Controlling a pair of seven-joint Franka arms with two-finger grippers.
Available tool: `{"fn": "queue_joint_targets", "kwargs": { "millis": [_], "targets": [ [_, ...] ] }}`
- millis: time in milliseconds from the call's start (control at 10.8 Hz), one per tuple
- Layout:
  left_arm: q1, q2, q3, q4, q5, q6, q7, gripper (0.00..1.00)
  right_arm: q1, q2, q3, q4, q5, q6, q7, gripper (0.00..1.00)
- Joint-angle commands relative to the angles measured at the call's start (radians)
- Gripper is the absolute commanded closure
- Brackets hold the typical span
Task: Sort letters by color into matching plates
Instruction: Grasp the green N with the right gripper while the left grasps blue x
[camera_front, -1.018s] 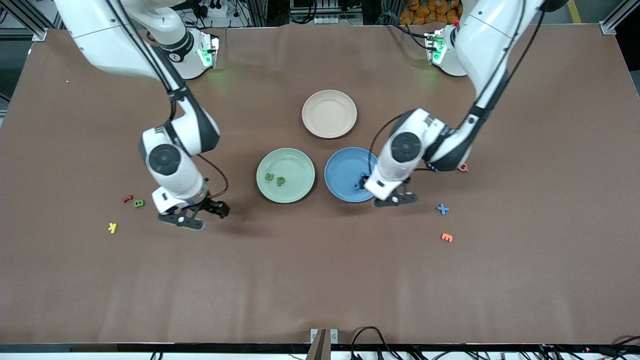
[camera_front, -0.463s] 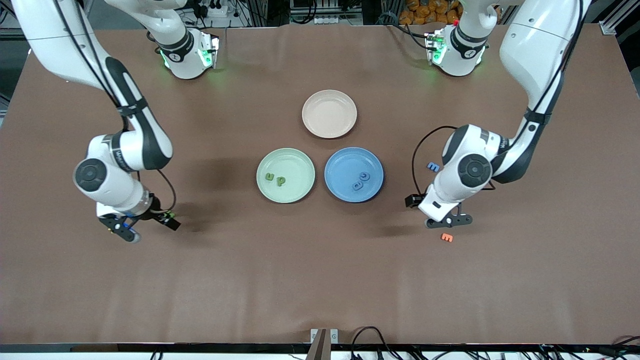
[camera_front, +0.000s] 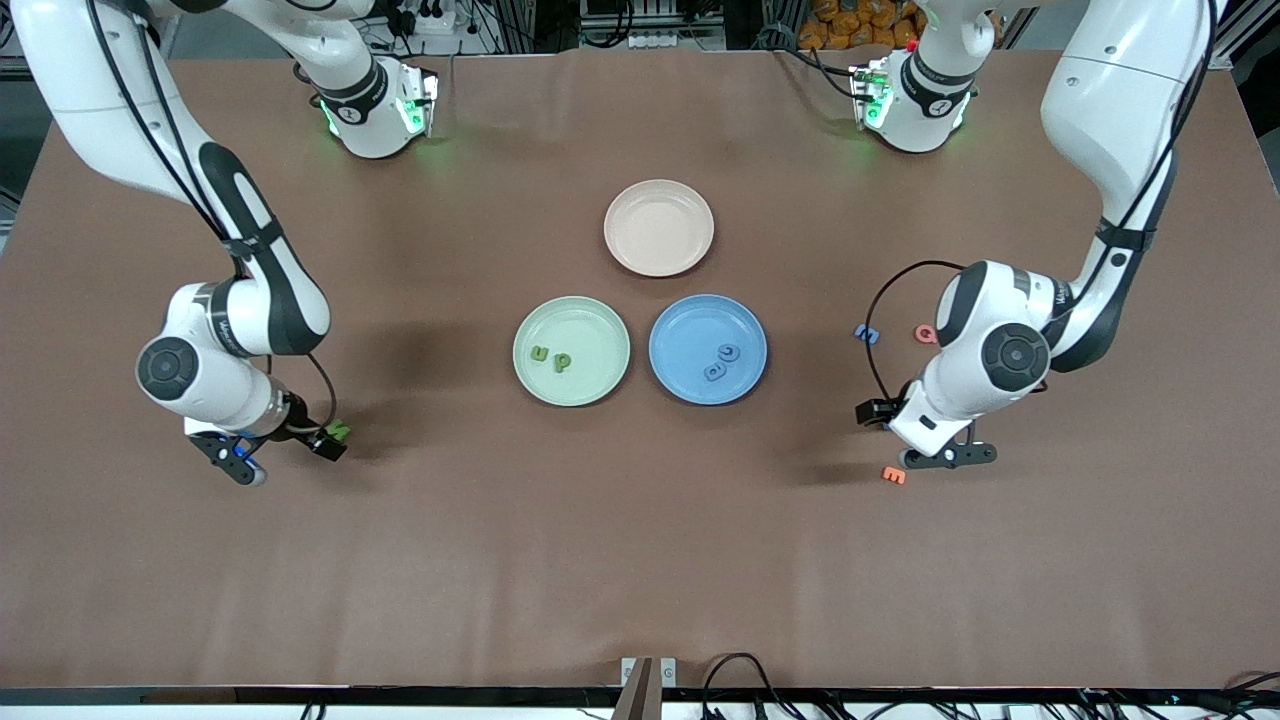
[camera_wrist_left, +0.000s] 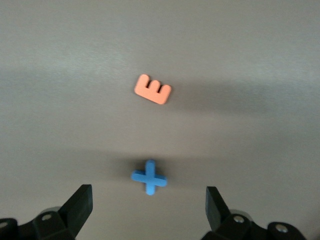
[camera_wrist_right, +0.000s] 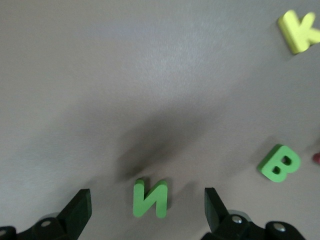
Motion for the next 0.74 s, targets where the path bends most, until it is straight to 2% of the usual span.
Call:
{"fn": "queue_joint_targets", "kwargs": {
  "millis": [0,463,555,648],
  "targets": [
    [0.013,0.011,-0.006,-0.021,0.033,-0.01,-0.027,0.0,-0.003,0.041,0.007,0.028,0.018,0.004,-0.014,0.0],
    [0.008,0.035,0.014,-0.042,0.032,-0.01,-0.433,0.0,0.009,0.054,0.007,0.025,0.018,0.028,-0.014,0.0],
    [0.007,0.037,0.014,-0.039,0.032,-0.01,-0.508,0.0,0.009,0.054,0.007,0.025,0.018,0.032,-0.014,0.06],
    [0.002,0.043,0.014,-0.035,0.03,-0.01,-0.553,0.0,0.01,0.055,0.005,0.023,0.015,0.036,-0.017,0.26]
  ]
}}
